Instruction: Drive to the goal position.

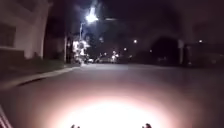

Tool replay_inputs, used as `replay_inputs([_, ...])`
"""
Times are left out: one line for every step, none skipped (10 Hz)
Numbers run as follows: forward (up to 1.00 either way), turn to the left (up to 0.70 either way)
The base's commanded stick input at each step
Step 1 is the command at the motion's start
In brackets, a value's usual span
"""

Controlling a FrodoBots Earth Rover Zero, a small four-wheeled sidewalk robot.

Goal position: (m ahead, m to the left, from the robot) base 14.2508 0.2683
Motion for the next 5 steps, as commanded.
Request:
replay_inputs([0.85,0.0])
replay_inputs([0.85,0.0])
replay_inputs([0.85,0.0])
replay_inputs([0.85,0.0])
replay_inputs([0.85,0.0])
